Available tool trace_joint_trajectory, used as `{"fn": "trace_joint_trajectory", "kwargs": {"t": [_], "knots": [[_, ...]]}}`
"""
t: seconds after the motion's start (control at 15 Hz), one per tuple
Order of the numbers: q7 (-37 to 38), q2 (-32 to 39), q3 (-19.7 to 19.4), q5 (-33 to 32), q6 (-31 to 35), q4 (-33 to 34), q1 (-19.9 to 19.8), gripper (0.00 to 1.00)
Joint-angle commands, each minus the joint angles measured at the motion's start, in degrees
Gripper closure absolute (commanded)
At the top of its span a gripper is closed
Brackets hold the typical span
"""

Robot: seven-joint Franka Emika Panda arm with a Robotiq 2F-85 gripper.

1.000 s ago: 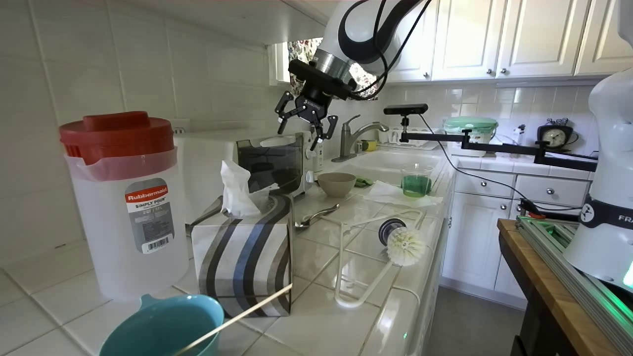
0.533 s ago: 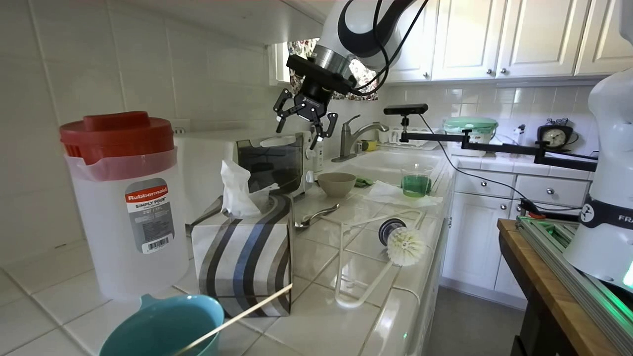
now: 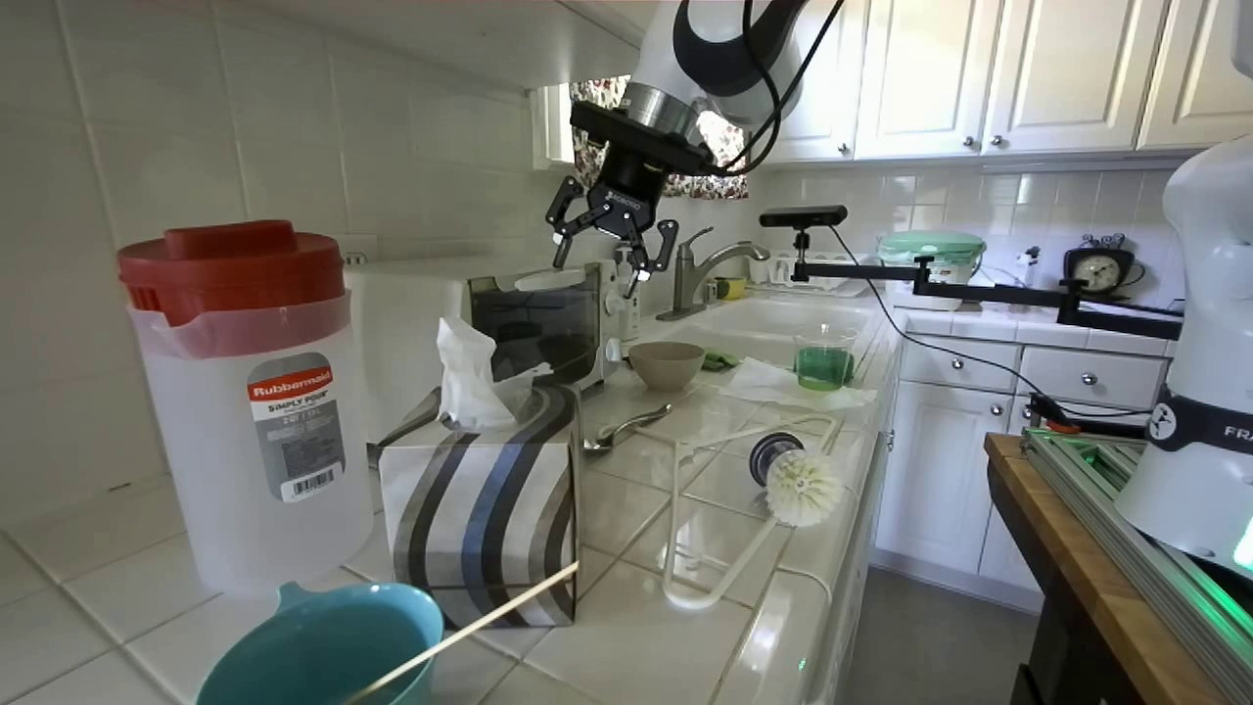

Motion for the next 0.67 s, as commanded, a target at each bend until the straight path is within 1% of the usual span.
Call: {"fn": "trace_joint_trajectory", "kwargs": {"t": [0.0, 0.27, 0.6], "knots": [[0.55, -1.88, -0.06, 2.44, -1.72, -1.71, -0.29, 0.00], [1.83, -2.24, -0.54, 1.25, -2.08, -1.89, -0.22, 0.00], [1.49, -1.77, -0.60, 1.50, -2.80, -1.51, -0.27, 0.00]]}}
